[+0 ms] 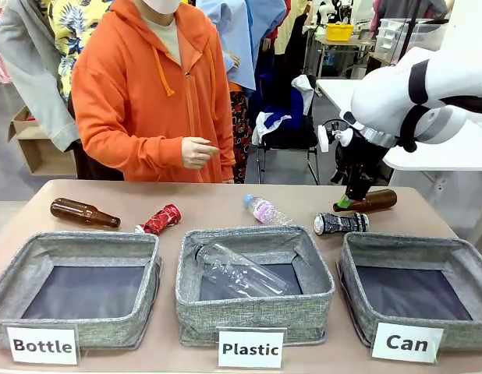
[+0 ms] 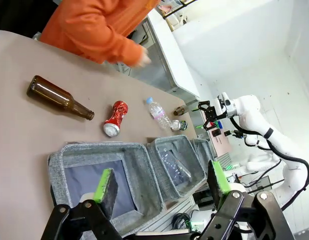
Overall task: Sort the can waste into the basket.
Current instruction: Pick up the can waste from the table and place it in the right Fabric basket.
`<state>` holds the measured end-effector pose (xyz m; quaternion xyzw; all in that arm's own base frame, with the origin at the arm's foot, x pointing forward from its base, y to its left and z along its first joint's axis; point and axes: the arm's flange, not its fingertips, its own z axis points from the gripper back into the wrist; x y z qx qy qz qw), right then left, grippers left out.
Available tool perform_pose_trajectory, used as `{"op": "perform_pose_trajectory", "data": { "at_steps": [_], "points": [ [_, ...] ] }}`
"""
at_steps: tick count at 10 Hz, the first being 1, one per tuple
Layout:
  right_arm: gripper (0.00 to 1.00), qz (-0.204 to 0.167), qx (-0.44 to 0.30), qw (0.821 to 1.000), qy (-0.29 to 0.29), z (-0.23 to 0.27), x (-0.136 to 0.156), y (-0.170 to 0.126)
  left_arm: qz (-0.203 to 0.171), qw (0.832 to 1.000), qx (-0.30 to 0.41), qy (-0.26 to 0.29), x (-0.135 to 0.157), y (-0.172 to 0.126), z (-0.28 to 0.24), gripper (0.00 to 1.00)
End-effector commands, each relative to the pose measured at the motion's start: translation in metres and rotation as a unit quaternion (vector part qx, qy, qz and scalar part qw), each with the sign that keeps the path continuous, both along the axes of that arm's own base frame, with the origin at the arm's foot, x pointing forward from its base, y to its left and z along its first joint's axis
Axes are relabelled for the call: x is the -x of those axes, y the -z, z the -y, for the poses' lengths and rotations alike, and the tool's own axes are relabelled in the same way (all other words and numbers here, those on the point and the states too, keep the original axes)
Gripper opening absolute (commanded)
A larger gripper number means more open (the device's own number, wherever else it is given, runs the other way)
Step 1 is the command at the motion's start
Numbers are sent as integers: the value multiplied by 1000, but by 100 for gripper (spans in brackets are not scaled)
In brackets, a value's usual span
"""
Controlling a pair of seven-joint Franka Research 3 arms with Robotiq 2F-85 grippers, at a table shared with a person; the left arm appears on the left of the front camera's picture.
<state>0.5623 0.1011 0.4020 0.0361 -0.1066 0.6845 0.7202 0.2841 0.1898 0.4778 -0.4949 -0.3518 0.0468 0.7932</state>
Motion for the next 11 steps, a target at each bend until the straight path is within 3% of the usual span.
{"op": "perform_pose_trajectory", "data": {
  "at_steps": [1,2,9,11],
  "points": [
    [100,-1,60,998,-16,-3,-21,17,16,1000,2,2,-1,0,0,94],
    [100,-15,89,996,-2,-4,-26,30,16,1000,2,2,-1,0,0,94],
    [100,-114,90,988,-44,-14,-44,90,16,1000,2,2,-1,0,0,94],
    [100,-123,75,988,-46,-15,-45,98,16,1000,2,2,-1,0,0,94]
  ]
}}
